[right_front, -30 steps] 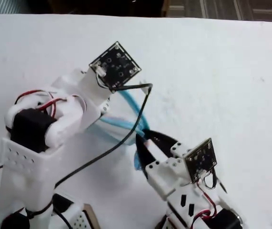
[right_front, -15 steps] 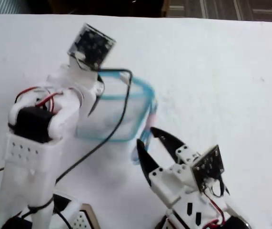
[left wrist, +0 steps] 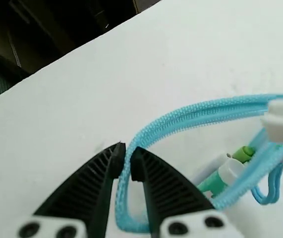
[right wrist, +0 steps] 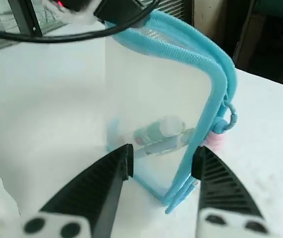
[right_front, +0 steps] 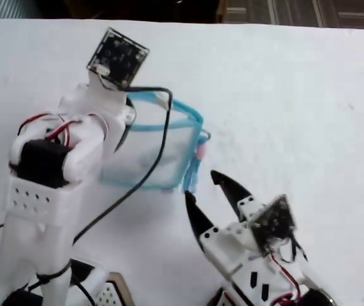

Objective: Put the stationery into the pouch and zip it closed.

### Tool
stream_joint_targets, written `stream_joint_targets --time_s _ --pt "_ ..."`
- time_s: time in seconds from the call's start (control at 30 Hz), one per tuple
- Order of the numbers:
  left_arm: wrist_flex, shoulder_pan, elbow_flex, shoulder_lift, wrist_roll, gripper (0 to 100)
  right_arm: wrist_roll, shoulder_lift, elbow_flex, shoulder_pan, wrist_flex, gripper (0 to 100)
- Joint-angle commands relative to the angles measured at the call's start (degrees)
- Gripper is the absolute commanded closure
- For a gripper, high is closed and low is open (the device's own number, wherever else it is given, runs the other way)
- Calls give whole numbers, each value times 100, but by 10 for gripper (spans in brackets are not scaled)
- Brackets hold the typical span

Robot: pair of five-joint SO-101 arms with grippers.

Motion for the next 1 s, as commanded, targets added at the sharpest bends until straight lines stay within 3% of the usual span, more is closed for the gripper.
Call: stream_joint_targets --time_s 0.0,0.2,0.47,0.63,0.87,0.97 --pt "308 -18 -31 0 -563 977 299 84 123 356 -303 797" --pt "448 26 -31 0 -677 977 589 84 774 796 -936 797" --pt "413 35 -31 0 -686 977 976 84 2365 804 -2624 797" --pt "413 35 -31 0 -686 977 967 84 2752 796 -3143 799" --pt "413 35 -31 0 -677 977 1002 40 2787 778 -3477 977" --pt "413 26 -31 0 -668 977 1002 40 2778 796 -3486 975"
